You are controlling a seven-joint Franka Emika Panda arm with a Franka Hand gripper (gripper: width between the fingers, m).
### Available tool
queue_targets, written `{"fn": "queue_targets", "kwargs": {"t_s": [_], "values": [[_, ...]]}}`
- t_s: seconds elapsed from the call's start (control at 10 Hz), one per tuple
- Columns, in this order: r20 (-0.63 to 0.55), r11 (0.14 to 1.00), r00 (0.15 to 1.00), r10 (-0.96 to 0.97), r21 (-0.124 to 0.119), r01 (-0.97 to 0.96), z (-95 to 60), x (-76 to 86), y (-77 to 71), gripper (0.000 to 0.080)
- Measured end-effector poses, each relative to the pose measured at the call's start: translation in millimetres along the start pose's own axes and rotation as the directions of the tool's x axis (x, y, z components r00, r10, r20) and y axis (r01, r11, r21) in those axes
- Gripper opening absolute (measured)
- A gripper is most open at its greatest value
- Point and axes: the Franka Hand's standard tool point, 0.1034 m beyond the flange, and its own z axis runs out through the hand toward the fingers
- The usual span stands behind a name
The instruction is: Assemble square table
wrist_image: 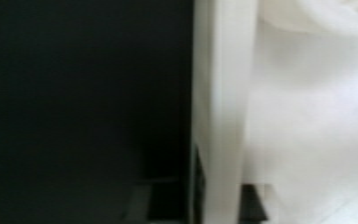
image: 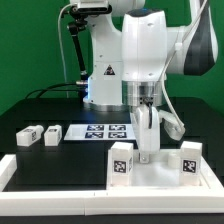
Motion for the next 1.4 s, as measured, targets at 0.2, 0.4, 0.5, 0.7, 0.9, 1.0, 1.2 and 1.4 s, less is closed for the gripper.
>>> {"fn": "queue_targets", "kwargs": {"t_s": [0.2,0.4,0.5,0.7,0.9,1.0,1.2,1.4], "values": [[0.0,1.0,1.0,0.002,0.0,-0.002,0.0,0.7,-0.1,0.0057],[0.0,1.0,1.0,0.002,0.0,-0.002,0.0,0.7,-0.1,0.0057],[0.0,1.0,1.0,0.002,0.0,-0.002,0.0,0.7,-0.1,0.0057],[0.0,1.0,1.0,0.002,0.0,-0.002,0.0,0.7,-0.1,0.0057],[0.0,1.0,1.0,0.002,0.0,-0.002,0.0,0.7,-0.1,0.0057],[-0.003,0.998,0.998,-0.058,0.002,0.058,-1.0,4.6,1.2,0.0057],[-0.004,0.987,0.987,-0.16,-0.007,0.16,-7.0,26.8,17.8,0.0058],[-0.03,0.947,0.947,-0.32,-0.007,0.32,-5.1,41.0,21.6,0.0059]]}}
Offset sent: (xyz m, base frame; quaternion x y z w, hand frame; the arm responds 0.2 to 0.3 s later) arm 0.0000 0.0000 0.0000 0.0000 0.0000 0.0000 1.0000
